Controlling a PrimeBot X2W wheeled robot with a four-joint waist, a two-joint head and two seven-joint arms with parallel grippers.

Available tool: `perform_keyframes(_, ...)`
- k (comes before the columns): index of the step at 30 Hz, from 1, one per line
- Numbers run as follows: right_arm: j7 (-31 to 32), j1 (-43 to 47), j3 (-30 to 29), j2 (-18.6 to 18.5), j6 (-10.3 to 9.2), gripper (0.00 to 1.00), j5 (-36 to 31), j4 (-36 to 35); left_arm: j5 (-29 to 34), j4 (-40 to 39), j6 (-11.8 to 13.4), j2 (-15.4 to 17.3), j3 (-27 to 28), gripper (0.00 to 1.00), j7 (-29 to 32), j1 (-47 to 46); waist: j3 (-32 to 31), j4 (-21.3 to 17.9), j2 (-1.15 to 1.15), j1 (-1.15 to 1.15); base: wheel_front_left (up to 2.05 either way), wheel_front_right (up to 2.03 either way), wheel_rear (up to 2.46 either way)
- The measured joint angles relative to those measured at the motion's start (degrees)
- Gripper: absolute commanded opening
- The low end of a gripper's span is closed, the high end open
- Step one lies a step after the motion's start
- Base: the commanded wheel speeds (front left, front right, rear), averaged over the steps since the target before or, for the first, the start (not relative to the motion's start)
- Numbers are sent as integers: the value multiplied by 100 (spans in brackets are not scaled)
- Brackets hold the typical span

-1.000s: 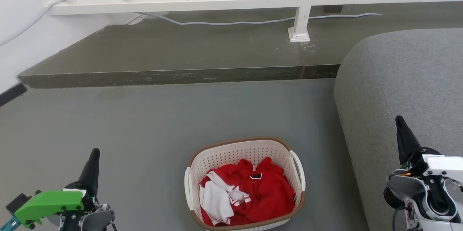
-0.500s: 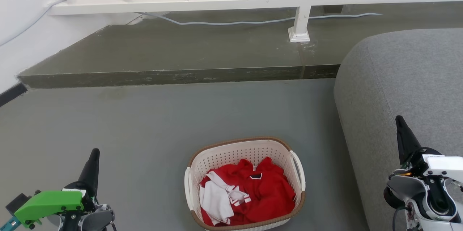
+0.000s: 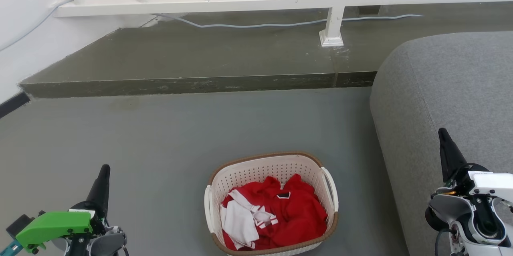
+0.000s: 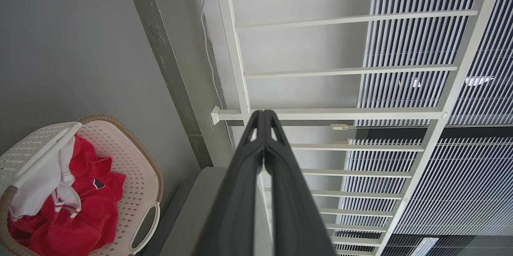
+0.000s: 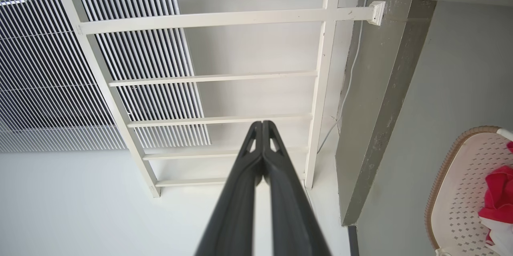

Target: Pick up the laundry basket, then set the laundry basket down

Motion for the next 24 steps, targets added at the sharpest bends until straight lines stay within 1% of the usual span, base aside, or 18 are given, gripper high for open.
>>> perform_keyframes(24,0,0,-1,0,5,0,0,-2,1,-2,0,-1,13,0,0,-2,1,0,0,0,0,0,0)
